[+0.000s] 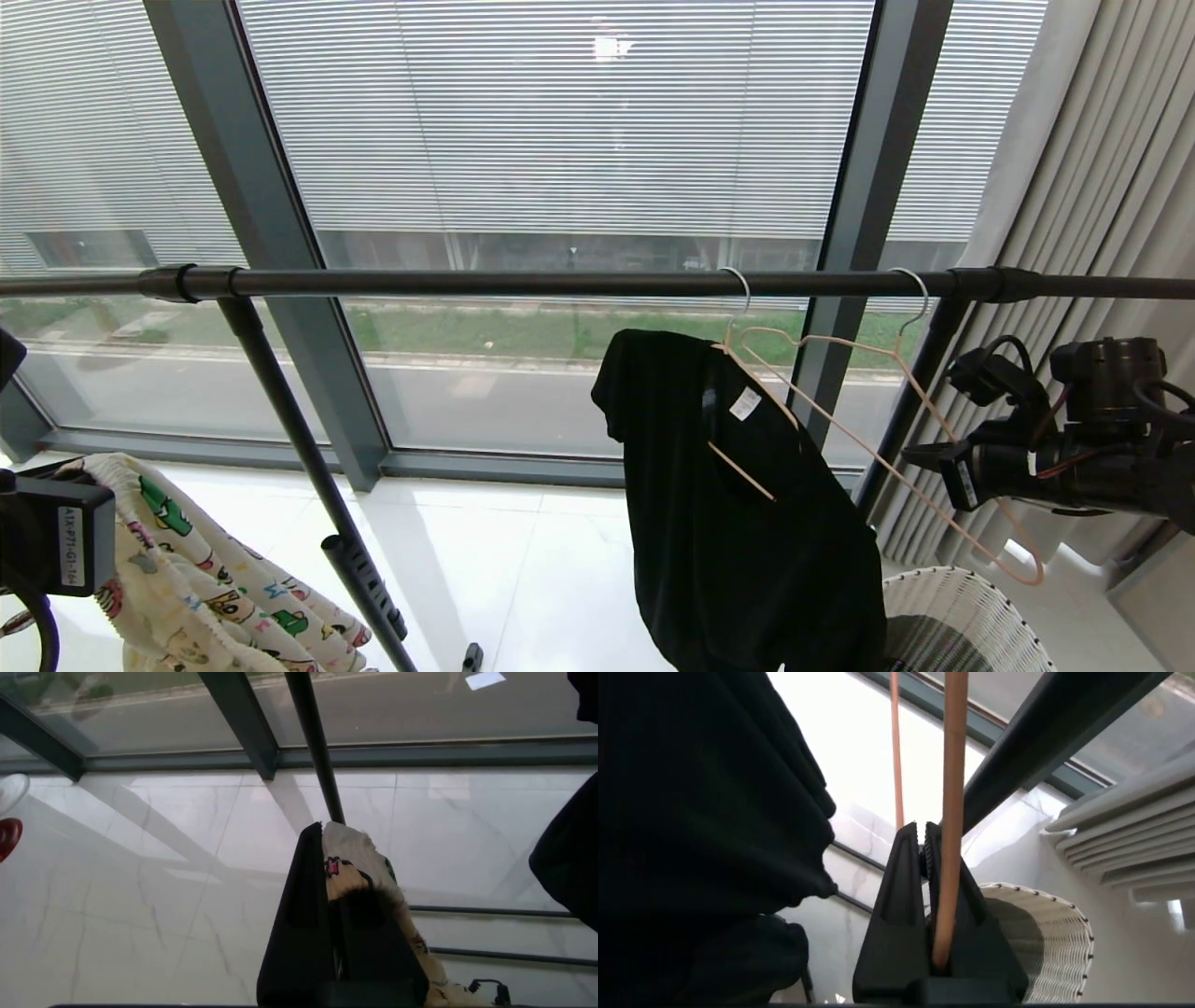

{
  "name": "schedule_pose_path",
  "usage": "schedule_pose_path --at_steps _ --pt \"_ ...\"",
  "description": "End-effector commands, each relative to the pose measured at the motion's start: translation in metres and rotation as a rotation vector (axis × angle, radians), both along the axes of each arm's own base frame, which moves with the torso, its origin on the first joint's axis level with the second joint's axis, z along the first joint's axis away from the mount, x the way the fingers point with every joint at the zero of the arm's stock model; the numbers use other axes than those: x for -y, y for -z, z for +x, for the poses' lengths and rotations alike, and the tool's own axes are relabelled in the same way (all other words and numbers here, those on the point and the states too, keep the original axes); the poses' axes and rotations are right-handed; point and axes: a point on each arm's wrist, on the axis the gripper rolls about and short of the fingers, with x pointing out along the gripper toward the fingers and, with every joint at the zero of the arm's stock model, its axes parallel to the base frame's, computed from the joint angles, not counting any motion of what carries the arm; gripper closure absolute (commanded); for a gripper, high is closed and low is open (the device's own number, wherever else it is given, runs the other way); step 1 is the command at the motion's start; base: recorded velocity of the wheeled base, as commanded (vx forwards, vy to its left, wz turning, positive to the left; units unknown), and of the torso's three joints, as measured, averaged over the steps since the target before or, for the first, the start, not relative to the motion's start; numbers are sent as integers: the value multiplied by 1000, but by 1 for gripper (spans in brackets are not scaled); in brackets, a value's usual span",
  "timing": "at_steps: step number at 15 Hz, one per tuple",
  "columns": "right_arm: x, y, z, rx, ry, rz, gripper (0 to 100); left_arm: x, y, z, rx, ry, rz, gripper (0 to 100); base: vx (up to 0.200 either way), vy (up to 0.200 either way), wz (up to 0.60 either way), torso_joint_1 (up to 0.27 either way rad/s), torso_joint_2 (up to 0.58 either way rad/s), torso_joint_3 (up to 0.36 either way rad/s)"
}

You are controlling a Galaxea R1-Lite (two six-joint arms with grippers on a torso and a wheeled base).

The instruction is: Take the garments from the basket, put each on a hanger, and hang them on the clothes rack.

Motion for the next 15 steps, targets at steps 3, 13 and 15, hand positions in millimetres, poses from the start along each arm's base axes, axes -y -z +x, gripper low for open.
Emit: schedule_pose_path --at_steps 3,13,15 --pt "-4 -8 -5 23 -7 13 100 0 -1 -1 6 -1 -1 100 0 0 0 0 0 0" --pt "-22 -39 -45 157 72 160 100 -2 -4 -8 37 0 -8 100 0 0 0 0 0 0" --pt "-18 -40 -60 165 72 162 100 -2 -4 -8 37 0 -8 100 0 0 0 0 0 0"
